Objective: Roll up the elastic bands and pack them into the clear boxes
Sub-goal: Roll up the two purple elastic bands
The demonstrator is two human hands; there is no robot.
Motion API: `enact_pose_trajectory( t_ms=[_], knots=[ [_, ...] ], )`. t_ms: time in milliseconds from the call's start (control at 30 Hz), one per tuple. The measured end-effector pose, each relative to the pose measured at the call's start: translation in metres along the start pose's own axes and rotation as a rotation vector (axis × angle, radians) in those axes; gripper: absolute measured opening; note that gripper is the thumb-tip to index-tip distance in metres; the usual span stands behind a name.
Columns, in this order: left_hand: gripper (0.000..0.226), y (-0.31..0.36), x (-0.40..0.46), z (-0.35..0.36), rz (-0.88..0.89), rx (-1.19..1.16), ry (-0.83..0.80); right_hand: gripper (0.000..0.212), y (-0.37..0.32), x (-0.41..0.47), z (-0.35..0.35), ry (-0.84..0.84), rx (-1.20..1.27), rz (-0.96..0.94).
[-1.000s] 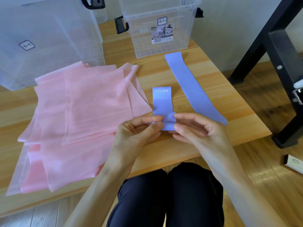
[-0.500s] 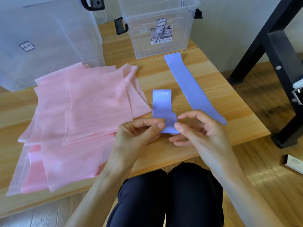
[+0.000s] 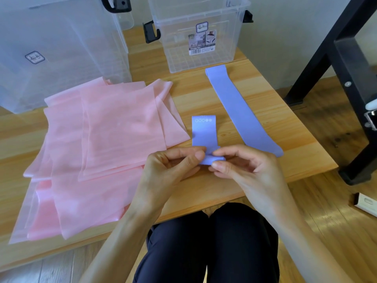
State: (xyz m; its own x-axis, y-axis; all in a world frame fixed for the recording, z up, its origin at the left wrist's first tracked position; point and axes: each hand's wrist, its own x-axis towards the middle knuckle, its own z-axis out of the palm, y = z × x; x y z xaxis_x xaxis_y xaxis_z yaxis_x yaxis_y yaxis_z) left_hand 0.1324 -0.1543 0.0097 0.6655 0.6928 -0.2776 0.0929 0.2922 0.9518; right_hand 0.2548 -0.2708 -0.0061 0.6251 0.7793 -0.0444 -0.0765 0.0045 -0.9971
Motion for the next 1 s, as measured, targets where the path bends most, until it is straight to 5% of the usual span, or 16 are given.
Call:
enact_pose_trajectory(
  t_ms=[600, 800, 1000],
  knots=[
    [0.021, -0.0007, -0.0013, -0.0002, 0.021, -0.003, -0.049, 0.016, -0.0072, 0.0006, -0.0013, -0.031, 0.135, 0.17],
    [0.015, 0.0009, 0.0017, -0.001, -0.011, -0.046, 0.009, 0.019, -0.0055, -0.0025, 0.0018, 0.028, 0.004, 0.047],
    [0.012, 0.0009, 0.0012, 0.0013, 0.0, -0.063, 0.008, 0.007, -0.0076, -0.0003, 0.0034, 0.074, 0.136, 0.089]
  ],
)
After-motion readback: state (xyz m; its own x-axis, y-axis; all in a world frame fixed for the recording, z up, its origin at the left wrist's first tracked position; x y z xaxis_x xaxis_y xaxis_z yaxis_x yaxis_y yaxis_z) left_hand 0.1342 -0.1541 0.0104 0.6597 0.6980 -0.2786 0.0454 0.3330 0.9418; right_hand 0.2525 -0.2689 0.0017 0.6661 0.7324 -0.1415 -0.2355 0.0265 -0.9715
